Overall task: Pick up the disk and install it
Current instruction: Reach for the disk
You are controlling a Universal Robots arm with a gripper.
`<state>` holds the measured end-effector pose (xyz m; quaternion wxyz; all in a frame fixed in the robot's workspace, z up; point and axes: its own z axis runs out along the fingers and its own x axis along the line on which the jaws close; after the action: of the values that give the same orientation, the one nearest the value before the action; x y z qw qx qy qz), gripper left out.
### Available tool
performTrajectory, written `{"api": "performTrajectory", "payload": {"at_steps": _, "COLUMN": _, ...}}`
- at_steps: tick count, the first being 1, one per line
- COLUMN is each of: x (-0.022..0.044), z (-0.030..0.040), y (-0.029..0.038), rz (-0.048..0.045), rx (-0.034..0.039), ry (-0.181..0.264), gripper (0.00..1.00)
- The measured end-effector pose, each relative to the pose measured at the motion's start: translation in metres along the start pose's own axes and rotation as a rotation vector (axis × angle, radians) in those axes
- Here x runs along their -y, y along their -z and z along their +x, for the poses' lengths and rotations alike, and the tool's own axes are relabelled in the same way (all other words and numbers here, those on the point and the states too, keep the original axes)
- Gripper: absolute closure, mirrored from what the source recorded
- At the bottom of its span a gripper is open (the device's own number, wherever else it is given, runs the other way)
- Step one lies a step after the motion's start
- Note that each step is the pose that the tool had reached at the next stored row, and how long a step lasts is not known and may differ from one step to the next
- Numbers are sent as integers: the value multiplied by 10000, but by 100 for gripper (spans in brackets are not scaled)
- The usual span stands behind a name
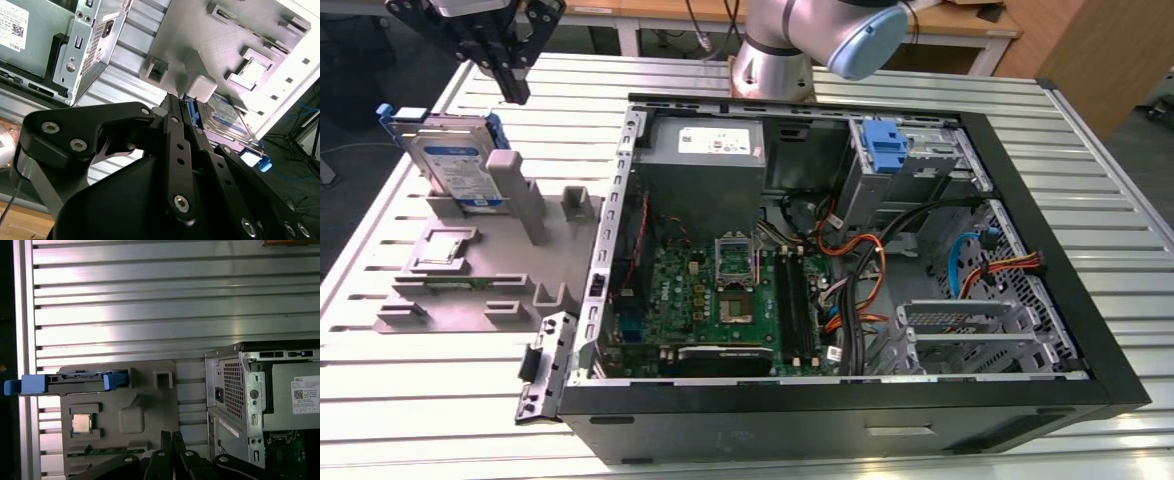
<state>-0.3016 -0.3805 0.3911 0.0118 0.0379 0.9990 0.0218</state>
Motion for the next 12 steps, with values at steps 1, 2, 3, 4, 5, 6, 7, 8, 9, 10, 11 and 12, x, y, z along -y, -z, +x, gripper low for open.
{"api": "performTrajectory", "payload": {"at_steps": 1, "x": 0, "z": 4, "y": 0, "rz": 0, "rx": 0, "ry": 0, "gripper": 85}}
{"api": "performTrajectory", "payload": {"at_steps": 2, "x": 1, "z": 9, "y": 0, "rz": 0, "rx": 0, "ry": 0, "gripper": 85}}
{"api": "performTrajectory", "payload": {"at_steps": 3, "x": 1, "z": 13, "y": 0, "rz": 0, "rx": 0, "ry": 0, "gripper": 85}}
{"api": "performTrajectory", "payload": {"at_steps": 4, "x": 1, "z": 18, "y": 0, "rz": 0, "rx": 0, "ry": 0, "gripper": 85}}
{"api": "performTrajectory", "payload": {"at_steps": 5, "x": 2, "z": 22, "y": 0, "rz": 0, "rx": 0, "ry": 0, "gripper": 85}}
{"api": "performTrajectory", "payload": {"at_steps": 6, "x": 2, "z": 27, "y": 0, "rz": 0, "rx": 0, "ry": 0, "gripper": 85}}
{"api": "performTrajectory", "payload": {"at_steps": 7, "x": 2, "z": 31, "y": 0, "rz": 0, "rx": 0, "ry": 0, "gripper": 85}}
{"api": "performTrajectory", "payload": {"at_steps": 8, "x": 3, "z": 36, "y": 0, "rz": 0, "rx": 0, "ry": 0, "gripper": 85}}
{"api": "performTrajectory", "payload": {"at_steps": 9, "x": 3, "z": 41, "y": 0, "rz": 0, "rx": 0, "ry": 0, "gripper": 85}}
{"api": "performTrajectory", "payload": {"at_steps": 10, "x": 3, "z": 45, "y": 0, "rz": 0, "rx": 0, "ry": 0, "gripper": 85}}
{"api": "performTrajectory", "payload": {"at_steps": 11, "x": 4, "z": 50, "y": 0, "rz": 0, "rx": 0, "ry": 0, "gripper": 85}}
{"api": "performTrajectory", "payload": {"at_steps": 12, "x": 4, "z": 54, "y": 0, "rz": 0, "rx": 1, "ry": 0, "gripper": 85}}
